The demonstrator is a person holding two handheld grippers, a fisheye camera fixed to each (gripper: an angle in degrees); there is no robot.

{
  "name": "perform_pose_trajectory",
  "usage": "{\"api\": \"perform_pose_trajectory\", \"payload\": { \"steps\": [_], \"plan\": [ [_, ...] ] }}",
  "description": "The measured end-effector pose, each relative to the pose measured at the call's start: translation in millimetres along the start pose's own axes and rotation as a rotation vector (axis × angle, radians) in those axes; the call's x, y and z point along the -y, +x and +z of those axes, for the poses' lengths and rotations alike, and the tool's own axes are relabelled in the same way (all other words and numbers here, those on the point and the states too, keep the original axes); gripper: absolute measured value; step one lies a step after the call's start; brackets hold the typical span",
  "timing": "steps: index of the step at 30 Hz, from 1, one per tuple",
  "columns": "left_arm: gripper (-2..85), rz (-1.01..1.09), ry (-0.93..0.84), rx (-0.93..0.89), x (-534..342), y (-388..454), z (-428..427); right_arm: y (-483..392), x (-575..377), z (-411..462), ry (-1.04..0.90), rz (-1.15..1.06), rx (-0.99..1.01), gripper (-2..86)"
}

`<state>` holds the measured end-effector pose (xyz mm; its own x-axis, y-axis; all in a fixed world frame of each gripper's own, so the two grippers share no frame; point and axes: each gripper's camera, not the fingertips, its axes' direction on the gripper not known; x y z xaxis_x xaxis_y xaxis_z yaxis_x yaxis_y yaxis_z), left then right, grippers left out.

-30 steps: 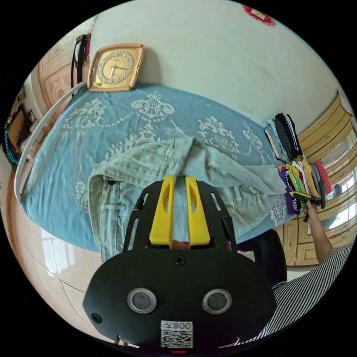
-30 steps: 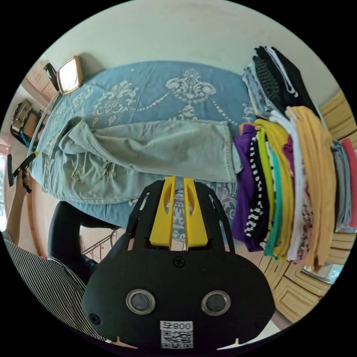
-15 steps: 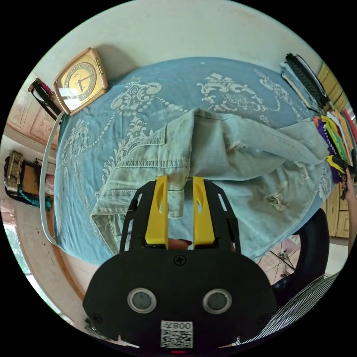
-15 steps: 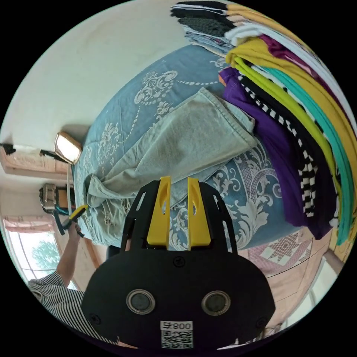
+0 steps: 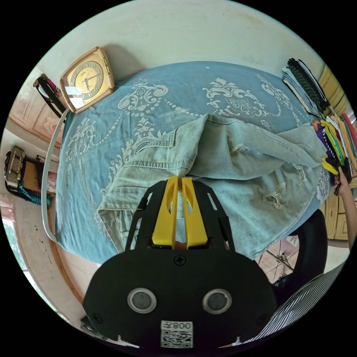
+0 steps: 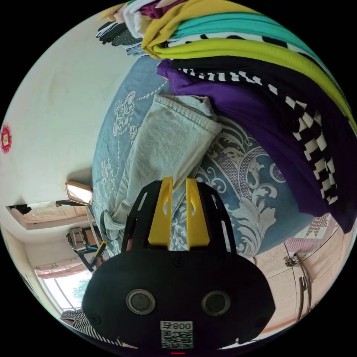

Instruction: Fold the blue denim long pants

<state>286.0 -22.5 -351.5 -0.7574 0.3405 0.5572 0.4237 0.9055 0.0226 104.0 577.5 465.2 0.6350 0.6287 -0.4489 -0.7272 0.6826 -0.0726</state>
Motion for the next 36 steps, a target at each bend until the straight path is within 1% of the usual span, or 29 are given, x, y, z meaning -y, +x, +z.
{"api": "perform_pose_trajectory", "payload": {
  "steps": [7, 10, 13, 17, 19, 22, 28, 34, 36],
  "plan": [
    [4.9, 0.013, 0.048, 0.006, -5, 5, -6, 16, -10, 4, 0.020, 0.007, 0.043, 7.1],
    [7.3, 0.051, 0.024, 0.037, -5, 12, 1, 22, -14, 9, 0.019, 0.023, 0.055, 7.5],
    [7.9, 0.046, -0.010, 0.051, -5, 12, 14, 23, -13, 14, 0.028, 0.047, 0.084, 7.7],
    [5.5, 0.042, -0.042, 0.054, -5, 7, 29, 11, -8, 22, 0.025, 0.050, 0.072, 6.8],
    [3.3, 0.055, -0.052, 0.030, -6, 6, 33, 5, -5, 24, 0.017, 0.051, 0.072, 4.8],
    [1.3, 0.064, -0.051, 0.055, -14, 5, 35, -5, -2, 25, 0.002, 0.047, 0.068, 2.4],
    [0.4, 0.020, 0.024, 0.041, -45, -15, 21, -43, -7, 7, 0.035, -0.035, 0.117, 1.1],
    [0.2, -0.059, 0.125, 0.016, -79, -50, -1, -121, -7, -25, 0.077, -0.188, 0.155, 0.8],
    [0.2, -0.087, 0.164, 0.018, -89, -64, -8, -160, -7, -44, 0.110, -0.250, 0.194, 0.7]
  ]
}}
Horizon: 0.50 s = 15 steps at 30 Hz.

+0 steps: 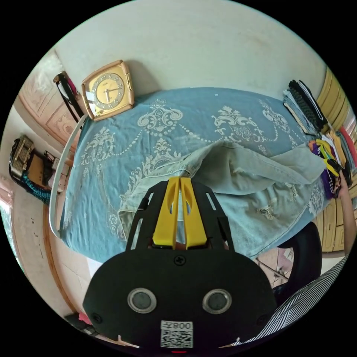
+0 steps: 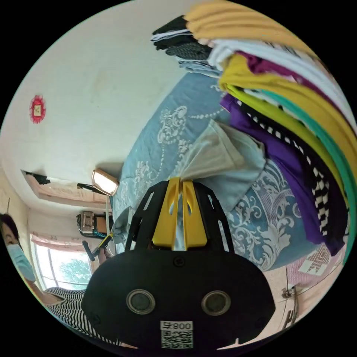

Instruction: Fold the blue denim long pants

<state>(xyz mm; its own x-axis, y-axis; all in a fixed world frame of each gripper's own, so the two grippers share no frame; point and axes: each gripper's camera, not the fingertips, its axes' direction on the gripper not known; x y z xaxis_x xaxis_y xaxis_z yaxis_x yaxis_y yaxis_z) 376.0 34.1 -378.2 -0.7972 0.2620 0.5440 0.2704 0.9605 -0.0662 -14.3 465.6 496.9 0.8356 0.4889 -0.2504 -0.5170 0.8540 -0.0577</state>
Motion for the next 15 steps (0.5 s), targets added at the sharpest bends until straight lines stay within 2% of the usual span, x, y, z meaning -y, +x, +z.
{"api": "perform_pose_trajectory", "payload": {
  "steps": [5, 8, 11, 15],
  "plan": [
    [0.2, -0.100, 0.100, 0.043, 5, -67, -16, -90, 49, -15, 0.064, -0.125, 0.085, 0.7],
    [0.3, -0.167, 0.090, 0.069, 22, -110, -7, -160, 104, -11, 0.098, -0.199, 0.106, 0.9],
    [0.8, -0.285, 0.000, 0.056, 36, -151, 26, -228, 177, 21, 0.051, -0.225, 0.016, 1.6],
    [2.0, -0.369, -0.086, 0.085, 24, -175, 70, -280, 252, 98, -0.145, -0.103, -0.155, 3.9]
  ]
}}
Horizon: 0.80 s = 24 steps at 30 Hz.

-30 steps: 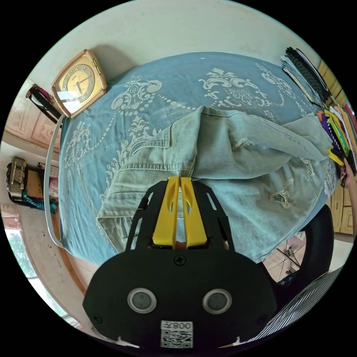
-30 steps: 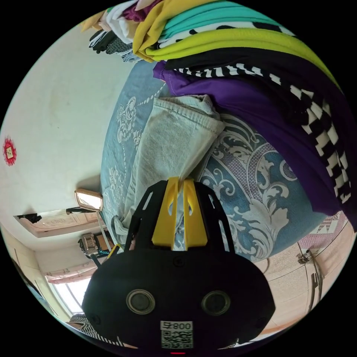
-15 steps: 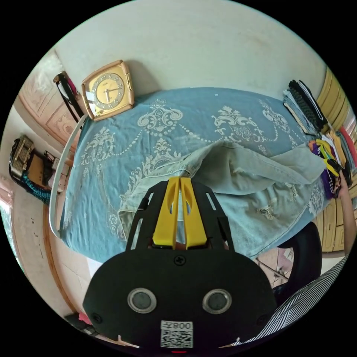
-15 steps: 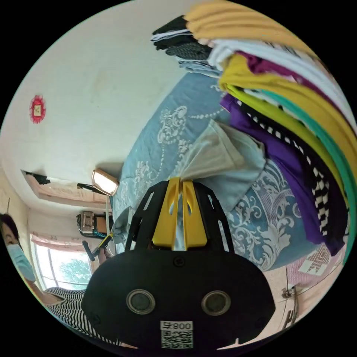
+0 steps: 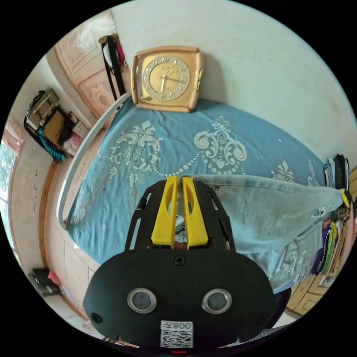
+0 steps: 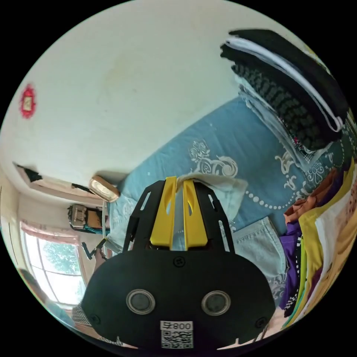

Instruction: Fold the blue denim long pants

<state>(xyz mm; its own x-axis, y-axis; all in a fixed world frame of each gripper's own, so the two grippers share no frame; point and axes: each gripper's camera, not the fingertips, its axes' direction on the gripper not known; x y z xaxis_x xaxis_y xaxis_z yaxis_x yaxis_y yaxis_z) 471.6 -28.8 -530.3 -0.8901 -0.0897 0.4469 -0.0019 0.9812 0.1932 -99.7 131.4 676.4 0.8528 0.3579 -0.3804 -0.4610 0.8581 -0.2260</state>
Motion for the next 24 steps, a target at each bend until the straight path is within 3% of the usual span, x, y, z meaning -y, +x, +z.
{"api": "perform_pose_trajectory", "payload": {
  "steps": [3, 7, 10, 15, 18, 24],
  "plan": [
    [2.9, -0.013, 0.029, -0.062, -28, -20, 19, -36, 11, 29, -0.049, -0.010, -0.126, 3.6],
    [5.0, 0.001, -0.030, -0.150, -94, -60, 40, -84, -8, 51, -0.103, -0.158, -0.119, 3.2],
    [6.9, -0.043, -0.106, -0.185, -162, -97, 49, -152, -71, 75, -0.238, -0.432, -0.119, 3.4],
    [9.2, -0.205, -0.220, -0.203, -268, -161, 56, -294, -265, 120, -0.584, -0.909, -0.019, 5.2],
    [10.6, -0.342, -0.260, -0.329, -316, -193, 72, -358, -357, 140, -0.698, -1.166, -0.063, 6.8],
    [10.6, -0.422, -0.285, -0.456, -355, -212, 109, -435, -439, 158, -0.645, -1.443, -0.299, 7.8]
  ]
}}
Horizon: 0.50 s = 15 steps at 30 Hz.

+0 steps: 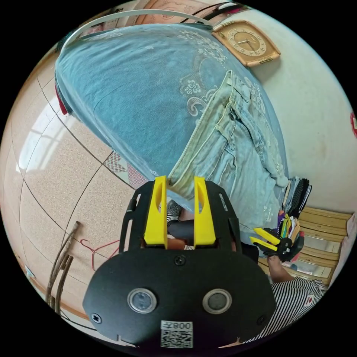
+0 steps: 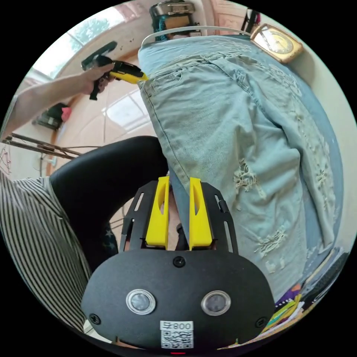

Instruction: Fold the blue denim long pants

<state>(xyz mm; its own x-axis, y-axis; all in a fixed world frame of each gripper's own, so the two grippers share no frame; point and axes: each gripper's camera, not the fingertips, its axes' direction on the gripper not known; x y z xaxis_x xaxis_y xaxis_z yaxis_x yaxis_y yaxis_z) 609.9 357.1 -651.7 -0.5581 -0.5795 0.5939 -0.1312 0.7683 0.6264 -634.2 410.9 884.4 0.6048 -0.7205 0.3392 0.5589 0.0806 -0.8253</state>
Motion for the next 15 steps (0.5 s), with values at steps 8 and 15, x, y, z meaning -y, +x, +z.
{"api": "perform_pose_trajectory", "payload": {
  "steps": [8, 15],
  "plan": [
    [3.1, 0.009, 0.041, -0.171, -17, -27, -12, -22, 30, -28, -0.069, -0.039, -0.124, 2.6],
    [1.2, 0.055, 0.193, -0.260, -15, -23, -55, -17, 36, -87, 0.049, 0.051, -0.016, 0.9]
  ]
}}
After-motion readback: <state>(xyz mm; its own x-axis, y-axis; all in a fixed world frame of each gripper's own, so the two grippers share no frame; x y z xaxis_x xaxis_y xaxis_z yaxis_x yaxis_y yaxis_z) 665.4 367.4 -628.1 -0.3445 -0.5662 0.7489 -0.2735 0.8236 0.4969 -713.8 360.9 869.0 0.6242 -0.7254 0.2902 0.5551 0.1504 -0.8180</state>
